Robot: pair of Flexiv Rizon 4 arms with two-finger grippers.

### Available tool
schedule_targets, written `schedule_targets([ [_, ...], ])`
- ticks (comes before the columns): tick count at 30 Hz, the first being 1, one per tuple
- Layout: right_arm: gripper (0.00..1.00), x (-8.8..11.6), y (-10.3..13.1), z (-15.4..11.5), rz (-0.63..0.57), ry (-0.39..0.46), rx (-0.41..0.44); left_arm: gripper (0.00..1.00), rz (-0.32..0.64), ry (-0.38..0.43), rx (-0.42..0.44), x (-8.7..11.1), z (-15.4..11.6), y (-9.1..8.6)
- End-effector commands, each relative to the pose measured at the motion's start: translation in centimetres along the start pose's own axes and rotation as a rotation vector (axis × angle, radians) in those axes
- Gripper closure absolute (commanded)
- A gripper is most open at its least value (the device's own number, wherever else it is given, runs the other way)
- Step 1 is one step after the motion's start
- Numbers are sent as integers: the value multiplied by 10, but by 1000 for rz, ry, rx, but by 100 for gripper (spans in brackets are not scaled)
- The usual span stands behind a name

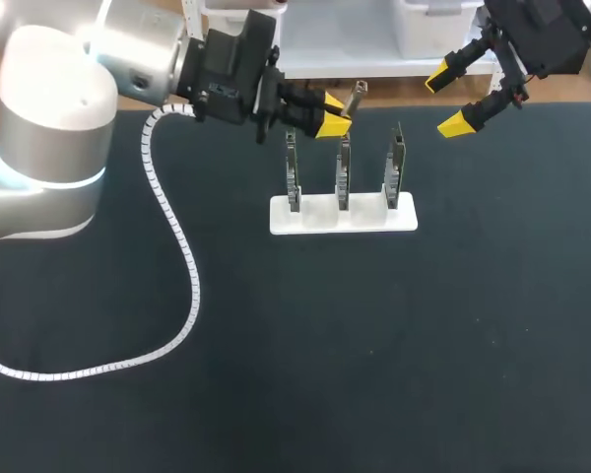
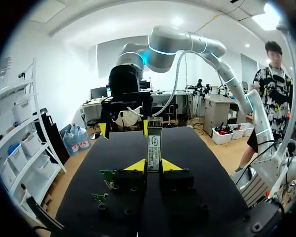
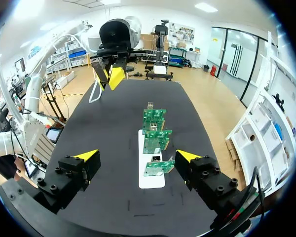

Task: Pick up the optical module with the left hand, and insert it into the network port with the right hand.

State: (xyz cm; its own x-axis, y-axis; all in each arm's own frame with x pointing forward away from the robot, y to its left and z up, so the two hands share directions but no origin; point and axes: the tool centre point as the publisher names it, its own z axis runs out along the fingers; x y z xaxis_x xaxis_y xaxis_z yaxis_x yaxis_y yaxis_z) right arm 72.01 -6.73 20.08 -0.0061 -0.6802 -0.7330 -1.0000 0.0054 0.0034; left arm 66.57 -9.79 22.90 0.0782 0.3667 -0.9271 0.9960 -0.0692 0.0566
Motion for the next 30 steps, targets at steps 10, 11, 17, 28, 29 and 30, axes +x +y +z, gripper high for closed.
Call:
schedule_targets([
  [10, 0, 0, 1, 0, 1, 1, 3, 100, 23, -113, -12, -25, 15, -11],
  [11, 0, 0, 1, 0, 1, 1, 3, 100, 27, -119, -16, -28, 18, -12],
  [17, 0, 0, 1, 0, 1, 1, 3, 100, 55, -143, -43, -39, 30, -19],
  [28, 0, 0, 1, 0, 1, 1, 3, 100, 56, -171, -94, -48, 69, -2],
  [29, 0, 0, 1, 0, 1, 1, 3, 100, 59, -154, -93, -47, 72, 0],
  [30, 0, 0, 1, 0, 1, 1, 3, 100, 54, -142, -95, -45, 74, 2],
])
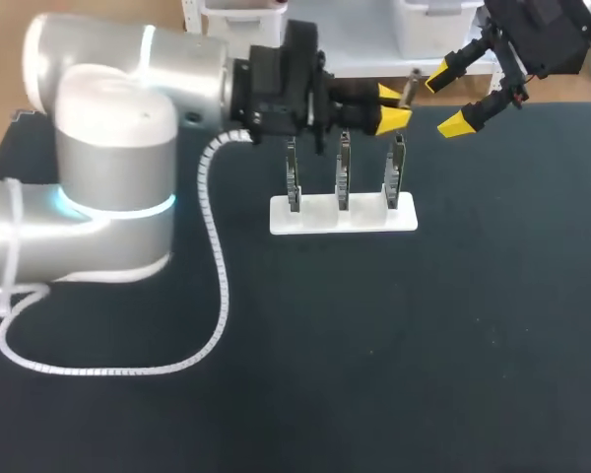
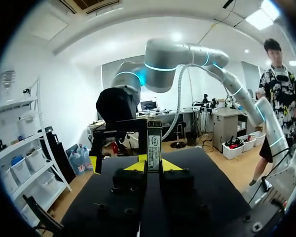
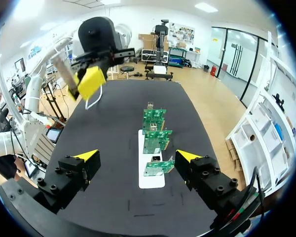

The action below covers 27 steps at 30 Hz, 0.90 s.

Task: Pick up the optical module with the left hand, and insert it into the network port with the right hand.

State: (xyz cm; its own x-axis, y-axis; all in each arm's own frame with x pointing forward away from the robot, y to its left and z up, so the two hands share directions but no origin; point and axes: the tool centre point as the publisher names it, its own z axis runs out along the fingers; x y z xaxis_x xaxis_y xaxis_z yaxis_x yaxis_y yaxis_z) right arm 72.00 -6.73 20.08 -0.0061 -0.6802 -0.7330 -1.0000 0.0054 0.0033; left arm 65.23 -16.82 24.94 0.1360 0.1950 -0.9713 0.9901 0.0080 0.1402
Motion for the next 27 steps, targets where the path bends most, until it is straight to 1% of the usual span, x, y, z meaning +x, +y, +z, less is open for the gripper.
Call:
schedule_targets([
  [1, 0, 0, 1, 0, 1, 1, 3, 100, -4, 35, -1, 6, 17, 9],
  [4, 0, 0, 1, 0, 1, 1, 3, 100, -24, 28, -13, 10, 20, 14],
  [7, 0, 0, 1, 0, 1, 1, 3, 100, -20, 31, -9, 11, 22, 16],
  [11, 0, 0, 1, 0, 1, 1, 3, 100, -62, -16, -25, 20, 20, 21],
  [15, 0, 0, 1, 0, 1, 1, 3, 100, -85, -38, -34, 28, 22, 21],
  [18, 0, 0, 1, 0, 1, 1, 3, 100, -93, -39, -37, 33, 24, 21],
  [22, 0, 0, 1, 0, 1, 1, 3, 100, -95, -49, -37, 34, 27, 22],
  [27, 0, 0, 1, 0, 1, 1, 3, 100, -71, -52, -25, 29, 32, 24],
])
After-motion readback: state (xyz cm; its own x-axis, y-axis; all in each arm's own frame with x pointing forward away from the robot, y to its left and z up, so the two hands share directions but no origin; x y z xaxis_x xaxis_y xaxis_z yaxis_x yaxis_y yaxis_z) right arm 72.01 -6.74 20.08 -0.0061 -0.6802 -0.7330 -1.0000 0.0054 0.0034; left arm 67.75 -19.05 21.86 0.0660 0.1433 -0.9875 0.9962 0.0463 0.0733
